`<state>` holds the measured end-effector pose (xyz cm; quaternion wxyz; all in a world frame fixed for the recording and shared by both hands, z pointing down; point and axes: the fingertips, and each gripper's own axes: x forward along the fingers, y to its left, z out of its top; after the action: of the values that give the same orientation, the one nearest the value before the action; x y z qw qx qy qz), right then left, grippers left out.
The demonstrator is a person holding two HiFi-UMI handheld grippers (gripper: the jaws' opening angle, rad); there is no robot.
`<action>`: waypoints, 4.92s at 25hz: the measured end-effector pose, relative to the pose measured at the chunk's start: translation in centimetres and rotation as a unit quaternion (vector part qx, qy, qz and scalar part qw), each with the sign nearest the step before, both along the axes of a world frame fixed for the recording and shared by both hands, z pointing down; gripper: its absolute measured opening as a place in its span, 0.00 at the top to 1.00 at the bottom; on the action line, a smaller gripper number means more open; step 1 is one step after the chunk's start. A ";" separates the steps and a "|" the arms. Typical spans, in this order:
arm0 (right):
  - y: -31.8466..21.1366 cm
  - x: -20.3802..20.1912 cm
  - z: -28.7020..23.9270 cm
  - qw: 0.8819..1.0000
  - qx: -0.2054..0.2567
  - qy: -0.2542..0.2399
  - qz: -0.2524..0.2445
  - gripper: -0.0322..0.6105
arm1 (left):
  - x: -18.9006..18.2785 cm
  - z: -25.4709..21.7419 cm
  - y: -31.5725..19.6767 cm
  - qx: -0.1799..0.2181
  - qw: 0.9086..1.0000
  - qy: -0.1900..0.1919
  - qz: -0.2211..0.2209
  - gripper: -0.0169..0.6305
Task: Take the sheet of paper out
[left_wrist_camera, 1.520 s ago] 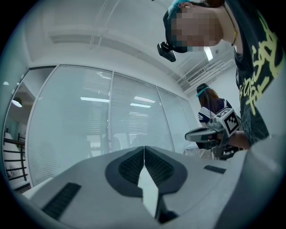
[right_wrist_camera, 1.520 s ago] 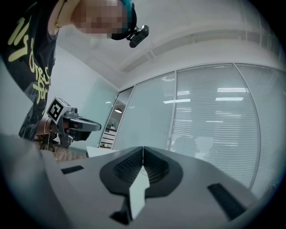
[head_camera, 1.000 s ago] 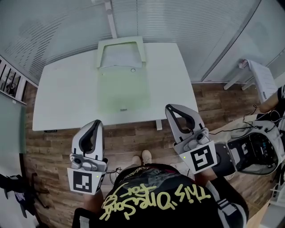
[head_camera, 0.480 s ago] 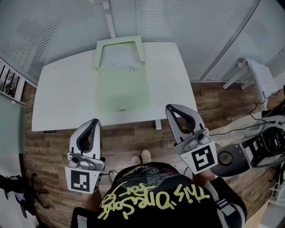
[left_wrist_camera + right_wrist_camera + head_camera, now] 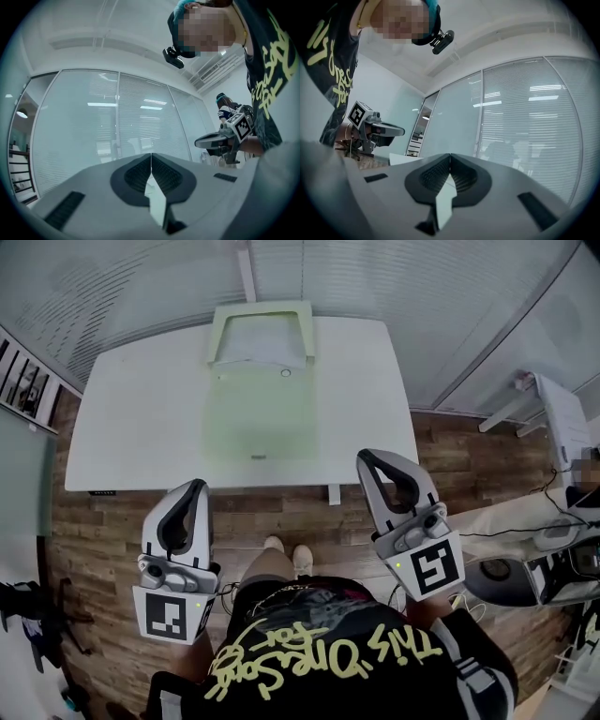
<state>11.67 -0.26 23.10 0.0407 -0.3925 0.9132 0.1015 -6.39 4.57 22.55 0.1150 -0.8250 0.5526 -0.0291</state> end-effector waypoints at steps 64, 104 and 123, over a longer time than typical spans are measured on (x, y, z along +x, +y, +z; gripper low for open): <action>-24.1 -11.4 3.1 0.996 -0.051 0.031 0.071 0.94 | -11.3 4.4 -27.8 -0.081 0.995 -0.036 0.046 0.96; -29.5 -14.5 18.3 0.947 -0.126 0.293 -0.027 0.69 | -7.0 15.9 -33.9 -0.144 0.967 -0.186 0.098 0.73; -31.5 -16.2 26.3 0.872 -0.077 0.483 -0.009 0.65 | -6.8 25.7 -35.9 -0.178 0.886 -0.416 0.099 0.69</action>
<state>-4.58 -31.76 49.40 -0.4348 -0.2883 0.8275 0.2074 -13.19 -31.37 48.24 0.1875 -0.7941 0.3552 -0.4561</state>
